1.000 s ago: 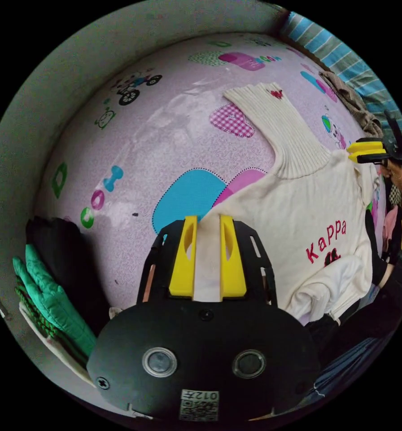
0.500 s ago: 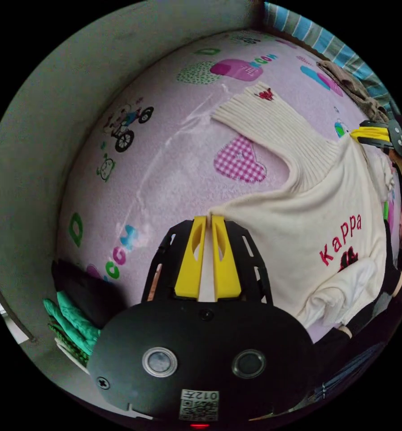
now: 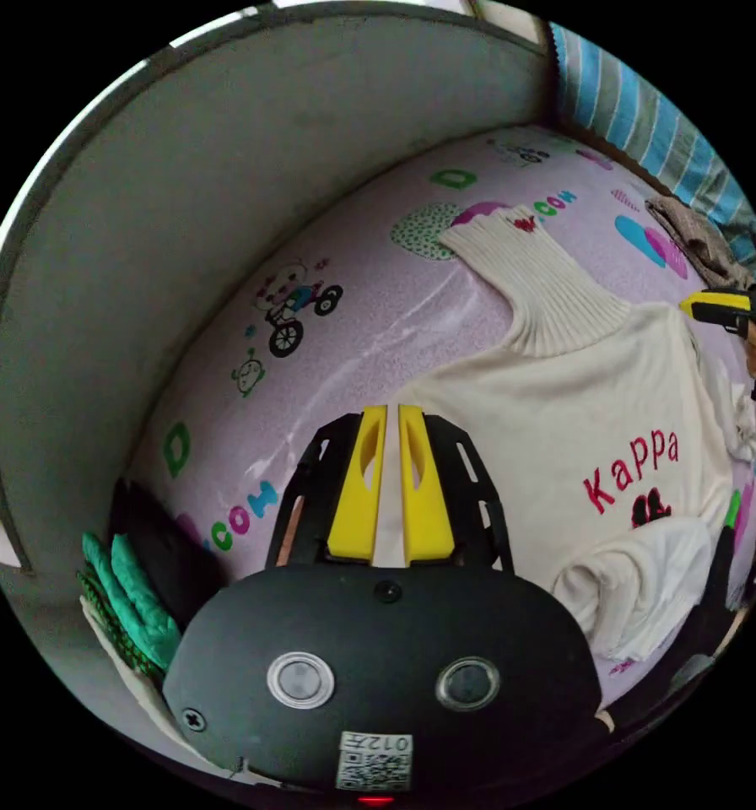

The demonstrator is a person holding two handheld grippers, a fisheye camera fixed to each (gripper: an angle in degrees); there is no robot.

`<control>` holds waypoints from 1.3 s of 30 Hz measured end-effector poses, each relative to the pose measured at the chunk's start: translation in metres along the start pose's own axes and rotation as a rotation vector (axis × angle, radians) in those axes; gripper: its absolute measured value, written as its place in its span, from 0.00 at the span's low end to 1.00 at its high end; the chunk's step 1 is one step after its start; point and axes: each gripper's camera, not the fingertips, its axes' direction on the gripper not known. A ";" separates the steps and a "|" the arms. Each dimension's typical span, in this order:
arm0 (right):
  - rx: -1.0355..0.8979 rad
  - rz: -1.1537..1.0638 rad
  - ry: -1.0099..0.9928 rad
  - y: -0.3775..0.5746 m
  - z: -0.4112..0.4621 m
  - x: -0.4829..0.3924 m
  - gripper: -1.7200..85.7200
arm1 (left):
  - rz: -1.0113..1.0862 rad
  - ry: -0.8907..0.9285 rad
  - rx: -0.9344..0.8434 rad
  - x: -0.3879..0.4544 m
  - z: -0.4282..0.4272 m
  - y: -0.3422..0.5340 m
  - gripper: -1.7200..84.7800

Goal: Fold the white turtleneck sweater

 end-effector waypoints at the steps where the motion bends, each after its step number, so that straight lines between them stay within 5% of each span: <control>1: -0.022 -0.004 -0.062 0.013 0.006 -0.005 0.04 | 0.007 -0.026 0.041 0.009 -0.008 0.018 0.03; 7: -0.144 -0.123 -0.285 0.095 0.005 -0.045 0.06 | 0.123 0.279 0.034 0.043 -0.035 0.101 0.05; 19: -0.156 -0.356 -0.200 0.265 0.007 -0.165 0.10 | 0.032 0.659 -0.146 0.048 -0.012 0.176 0.14; 27: -0.154 -0.490 0.002 0.294 0.058 -0.214 0.12 | -0.145 0.561 -0.243 0.066 0.034 0.170 0.11; 31: -0.131 -0.497 0.087 0.304 0.062 -0.213 0.03 | -0.184 0.587 -0.229 0.065 0.029 0.178 0.09; 39: -0.208 -0.570 -0.187 0.325 0.035 -0.151 0.01 | -0.070 0.425 -0.315 0.051 -0.036 0.217 0.07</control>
